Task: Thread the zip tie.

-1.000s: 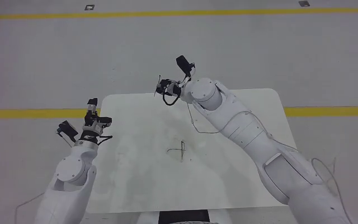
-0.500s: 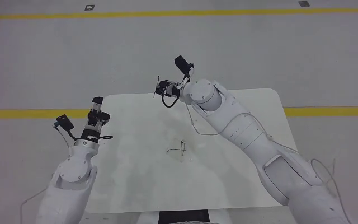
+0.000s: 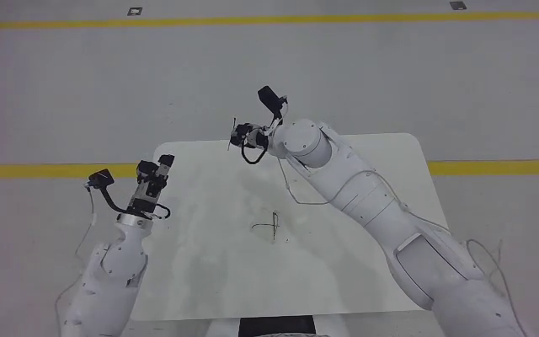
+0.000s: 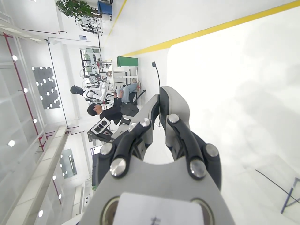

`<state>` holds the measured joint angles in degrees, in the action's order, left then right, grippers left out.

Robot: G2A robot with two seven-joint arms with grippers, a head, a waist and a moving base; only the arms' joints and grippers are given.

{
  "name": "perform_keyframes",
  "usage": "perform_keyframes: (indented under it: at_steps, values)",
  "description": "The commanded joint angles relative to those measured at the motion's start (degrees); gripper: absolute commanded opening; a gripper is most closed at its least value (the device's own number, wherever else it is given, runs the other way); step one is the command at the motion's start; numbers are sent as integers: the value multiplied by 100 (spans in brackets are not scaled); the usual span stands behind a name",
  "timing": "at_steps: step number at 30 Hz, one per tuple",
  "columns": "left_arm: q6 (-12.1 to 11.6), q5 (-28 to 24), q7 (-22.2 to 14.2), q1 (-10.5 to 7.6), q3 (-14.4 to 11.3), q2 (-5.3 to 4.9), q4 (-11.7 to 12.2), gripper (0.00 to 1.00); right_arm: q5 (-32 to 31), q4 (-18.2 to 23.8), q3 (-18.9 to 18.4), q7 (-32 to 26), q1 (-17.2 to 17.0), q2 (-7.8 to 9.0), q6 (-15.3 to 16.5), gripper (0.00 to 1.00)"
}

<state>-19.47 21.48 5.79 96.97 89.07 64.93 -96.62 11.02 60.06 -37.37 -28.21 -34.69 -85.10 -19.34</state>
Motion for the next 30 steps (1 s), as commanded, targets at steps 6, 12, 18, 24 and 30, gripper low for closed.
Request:
perform_keyframes:
  at_steps: [6,12,18,24,30]
  values:
    - [-1,3289,748,-103,-218,-179,-94,100,321,-160,-95,71,15,-105,-14,0]
    - [-1,5088,1643,-306,-501,-376,341,100,681,-679,198,106,392,-345,-14,0]
    - [88,6468,2254,-603,-663,-466,571,100,1127,-1234,630,195,775,-654,-14,0]
    - [88,6468,2254,-603,-663,-466,571,100,1127,-1234,630,195,775,-654,-14,0]
    - [417,6847,2132,-647,-726,-498,485,100,1048,-1142,592,338,666,-657,-14,0]
